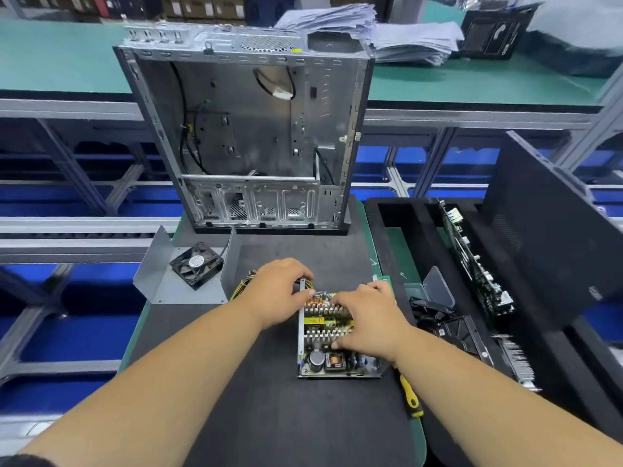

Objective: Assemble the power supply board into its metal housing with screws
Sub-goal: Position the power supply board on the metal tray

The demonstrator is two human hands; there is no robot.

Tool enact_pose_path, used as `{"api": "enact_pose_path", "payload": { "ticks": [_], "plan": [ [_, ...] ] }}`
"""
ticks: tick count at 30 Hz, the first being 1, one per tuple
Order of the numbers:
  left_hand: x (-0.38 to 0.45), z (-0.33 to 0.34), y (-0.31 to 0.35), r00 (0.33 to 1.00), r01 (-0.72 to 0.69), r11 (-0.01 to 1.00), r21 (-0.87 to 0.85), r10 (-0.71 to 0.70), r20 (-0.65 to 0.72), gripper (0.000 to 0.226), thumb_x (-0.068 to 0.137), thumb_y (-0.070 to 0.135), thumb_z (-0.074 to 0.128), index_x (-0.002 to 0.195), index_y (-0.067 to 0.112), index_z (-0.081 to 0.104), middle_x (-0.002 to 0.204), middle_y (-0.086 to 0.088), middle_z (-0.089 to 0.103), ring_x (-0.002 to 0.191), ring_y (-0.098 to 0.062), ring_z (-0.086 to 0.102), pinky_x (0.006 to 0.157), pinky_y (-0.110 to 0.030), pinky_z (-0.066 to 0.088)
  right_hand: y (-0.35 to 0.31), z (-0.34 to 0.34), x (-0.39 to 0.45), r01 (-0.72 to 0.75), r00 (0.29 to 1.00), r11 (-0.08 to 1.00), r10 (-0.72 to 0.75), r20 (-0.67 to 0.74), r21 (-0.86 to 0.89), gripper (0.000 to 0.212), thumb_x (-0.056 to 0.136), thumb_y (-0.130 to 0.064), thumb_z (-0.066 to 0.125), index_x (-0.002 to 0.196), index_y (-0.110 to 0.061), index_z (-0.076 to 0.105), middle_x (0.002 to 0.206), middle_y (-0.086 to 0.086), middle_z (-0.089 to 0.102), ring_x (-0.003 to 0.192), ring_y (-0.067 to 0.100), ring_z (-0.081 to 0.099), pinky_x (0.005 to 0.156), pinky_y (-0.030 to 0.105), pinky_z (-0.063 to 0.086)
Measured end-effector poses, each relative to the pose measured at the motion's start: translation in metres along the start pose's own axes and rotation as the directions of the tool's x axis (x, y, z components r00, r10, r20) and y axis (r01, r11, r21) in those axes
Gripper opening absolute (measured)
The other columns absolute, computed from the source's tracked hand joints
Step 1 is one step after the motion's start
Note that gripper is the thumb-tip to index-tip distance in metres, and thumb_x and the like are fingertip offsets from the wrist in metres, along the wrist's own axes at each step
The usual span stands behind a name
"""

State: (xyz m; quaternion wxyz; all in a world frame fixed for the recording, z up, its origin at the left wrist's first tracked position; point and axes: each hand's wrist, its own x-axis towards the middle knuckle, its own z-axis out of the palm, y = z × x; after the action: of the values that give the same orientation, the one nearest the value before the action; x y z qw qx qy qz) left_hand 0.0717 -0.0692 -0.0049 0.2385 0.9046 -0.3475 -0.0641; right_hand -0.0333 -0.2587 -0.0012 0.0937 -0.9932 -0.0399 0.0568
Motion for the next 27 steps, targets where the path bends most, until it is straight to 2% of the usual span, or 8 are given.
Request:
{"api": "enact_pose_path", "payload": {
  "ticks": [2, 8, 13, 16, 19, 27],
  "plan": [
    [0.000, 0.001, 0.001, 1.000, 0.028, 1.000, -0.008, -0.028, 0.005, 0.030, 0.090, 0.039, 0.063, 0.117, 0.027, 0.061, 0.120, 0.010, 0.059, 0.116, -0.014, 0.051, 0.104, -0.037, 0.040, 0.000, 0.001, 0.000, -0.006, 1.000, 1.000, 0.006, -0.017, 0.008, 0.080, 0.059, -0.071, 0.073, 0.129, -0.035, 0.055, 0.083, -0.019, 0.042, 0.104, 0.013, 0.049, 0.098, 0.030, 0.011],
    [-0.006, 0.000, 0.007, 0.998, 0.065, 0.998, -0.015, -0.065, 0.008, 0.014, 0.090, 0.038, 0.063, 0.100, 0.029, 0.062, 0.107, 0.011, 0.058, 0.105, -0.014, 0.052, 0.098, -0.039, 0.043, -0.001, 0.002, -0.001, -0.010, 1.000, 1.000, 0.010, -0.013, 0.022, 0.081, 0.058, -0.072, 0.072, 0.129, -0.037, 0.055, 0.082, -0.018, 0.042, 0.104, 0.013, 0.048, 0.101, 0.029, 0.007],
    [-0.009, 0.001, 0.013, 0.994, 0.110, 0.993, -0.030, -0.110, -0.006, 0.015, 0.092, 0.035, 0.061, 0.105, 0.028, 0.063, 0.112, 0.009, 0.058, 0.108, -0.015, 0.053, 0.100, -0.039, 0.042, 0.000, 0.001, 0.000, 0.011, 1.000, 1.000, -0.011, 0.011, -0.008, 0.077, 0.060, -0.068, 0.071, 0.127, -0.036, 0.054, 0.071, -0.022, 0.037, 0.101, 0.013, 0.049, 0.100, 0.032, 0.010],
    [-0.011, 0.001, 0.016, 0.990, 0.138, 0.990, -0.033, -0.138, -0.003, 0.015, 0.094, 0.035, 0.057, 0.107, 0.028, 0.061, 0.116, 0.008, 0.059, 0.111, -0.016, 0.053, 0.101, -0.039, 0.042, 0.001, 0.002, 0.001, 0.019, 1.000, 0.999, -0.019, 0.013, -0.035, 0.071, 0.060, -0.063, 0.068, 0.123, -0.035, 0.054, 0.067, -0.022, 0.032, 0.091, 0.012, 0.043, 0.097, 0.034, 0.013],
    [-0.016, 0.001, 0.017, 0.988, 0.152, 0.988, 0.015, -0.153, 0.020, 0.016, 0.097, 0.037, 0.050, 0.110, 0.028, 0.056, 0.115, 0.005, 0.060, 0.105, -0.019, 0.054, 0.094, -0.040, 0.043, 0.001, 0.002, 0.000, 0.029, 1.000, 0.999, -0.029, 0.011, -0.026, 0.064, 0.059, -0.059, 0.067, 0.117, -0.034, 0.055, 0.066, -0.020, 0.032, 0.085, 0.013, 0.038, 0.096, 0.035, 0.014],
    [-0.021, -0.002, 0.021, 0.988, 0.146, 0.978, 0.147, -0.150, 0.018, 0.023, 0.100, 0.038, 0.044, 0.116, 0.025, 0.054, 0.114, 0.001, 0.059, 0.100, -0.022, 0.055, 0.090, -0.040, 0.043, 0.002, 0.005, 0.002, 0.064, 0.998, 0.996, -0.064, 0.005, -0.058, 0.068, 0.062, -0.061, 0.068, 0.122, -0.033, 0.055, 0.067, -0.021, 0.033, 0.092, 0.013, 0.044, 0.096, 0.036, 0.015]
  ]
}}
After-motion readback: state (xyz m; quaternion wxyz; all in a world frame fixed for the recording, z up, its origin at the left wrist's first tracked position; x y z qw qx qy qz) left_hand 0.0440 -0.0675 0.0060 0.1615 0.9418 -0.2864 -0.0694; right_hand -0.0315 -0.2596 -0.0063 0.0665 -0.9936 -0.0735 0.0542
